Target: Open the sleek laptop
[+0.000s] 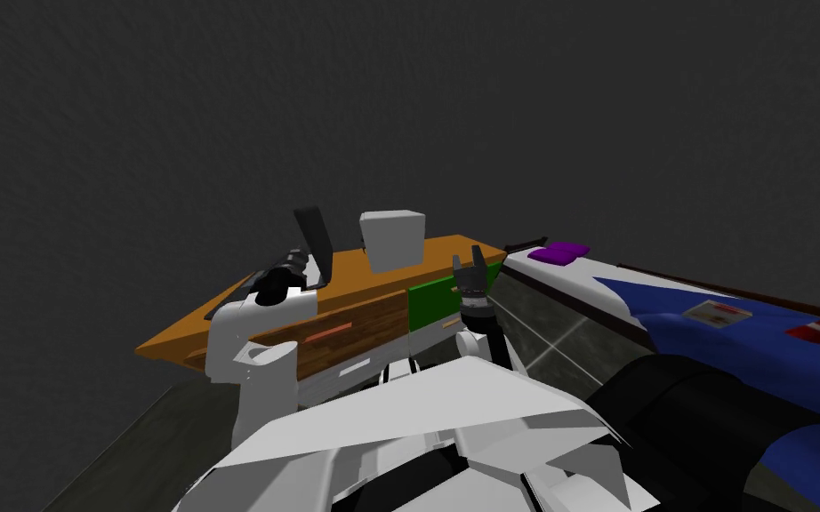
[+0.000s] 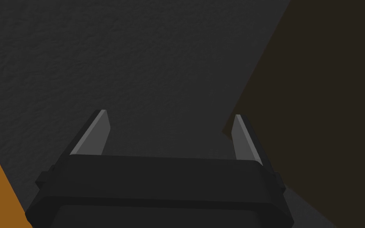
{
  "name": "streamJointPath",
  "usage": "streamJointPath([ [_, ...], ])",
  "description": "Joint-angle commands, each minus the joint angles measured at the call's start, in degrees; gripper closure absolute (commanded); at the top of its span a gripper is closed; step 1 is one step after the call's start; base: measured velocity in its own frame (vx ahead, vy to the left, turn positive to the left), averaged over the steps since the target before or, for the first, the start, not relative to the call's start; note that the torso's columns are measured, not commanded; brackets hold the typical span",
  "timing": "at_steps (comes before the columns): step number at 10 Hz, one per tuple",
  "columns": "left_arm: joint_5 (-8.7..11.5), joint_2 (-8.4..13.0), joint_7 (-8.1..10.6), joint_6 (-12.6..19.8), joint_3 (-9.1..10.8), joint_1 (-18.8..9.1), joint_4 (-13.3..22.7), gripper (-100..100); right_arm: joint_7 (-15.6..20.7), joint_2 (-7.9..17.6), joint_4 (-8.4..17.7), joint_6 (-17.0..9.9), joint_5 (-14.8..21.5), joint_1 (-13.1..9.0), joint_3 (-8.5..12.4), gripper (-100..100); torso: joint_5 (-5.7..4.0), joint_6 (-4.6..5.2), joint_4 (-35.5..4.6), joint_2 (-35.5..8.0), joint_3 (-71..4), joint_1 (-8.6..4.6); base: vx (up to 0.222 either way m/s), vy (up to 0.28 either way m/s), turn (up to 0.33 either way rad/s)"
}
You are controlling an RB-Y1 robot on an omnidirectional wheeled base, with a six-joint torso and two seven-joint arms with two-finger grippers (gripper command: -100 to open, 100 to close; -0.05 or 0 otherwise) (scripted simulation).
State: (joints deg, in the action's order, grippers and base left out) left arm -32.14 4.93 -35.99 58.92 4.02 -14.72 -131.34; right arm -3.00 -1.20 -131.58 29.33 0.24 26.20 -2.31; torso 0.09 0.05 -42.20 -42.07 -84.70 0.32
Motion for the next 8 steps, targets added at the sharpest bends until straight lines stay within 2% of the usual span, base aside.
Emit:
streamJointPath([
  [1, 0.0, 0.0, -0.10, 0.2, 0.00, 0.0, -0.1, 100, 0.0, 0.0, 0.0, 0.0, 0.0, 0.0, 0.0, 0, -0.01, -0.05, 0.0, -0.2, 0.1, -0.12, 0.008, 0.003, 0.003],
  [2, 1.0, -1.5, 2.56, -0.9, 0.94, 0.3, 0.1, 100, 0.0, 0.0, 0.0, 0.0, 0.0, 0.0, 0.0, 0, -0.08, -0.05, -0.1, -0.4, 0.2, -0.30, -0.001, 0.024, 0.057],
  [8, 4.0, -6.1, 10.53, -4.2, 3.76, 1.1, 0.7, 100, 0.0, 0.0, 0.0, 0.0, 0.0, 0.0, 0.0, 0, -0.10, -0.05, -0.1, -0.2, 0.1, -0.34, -0.016, 0.032, 0.054],
])
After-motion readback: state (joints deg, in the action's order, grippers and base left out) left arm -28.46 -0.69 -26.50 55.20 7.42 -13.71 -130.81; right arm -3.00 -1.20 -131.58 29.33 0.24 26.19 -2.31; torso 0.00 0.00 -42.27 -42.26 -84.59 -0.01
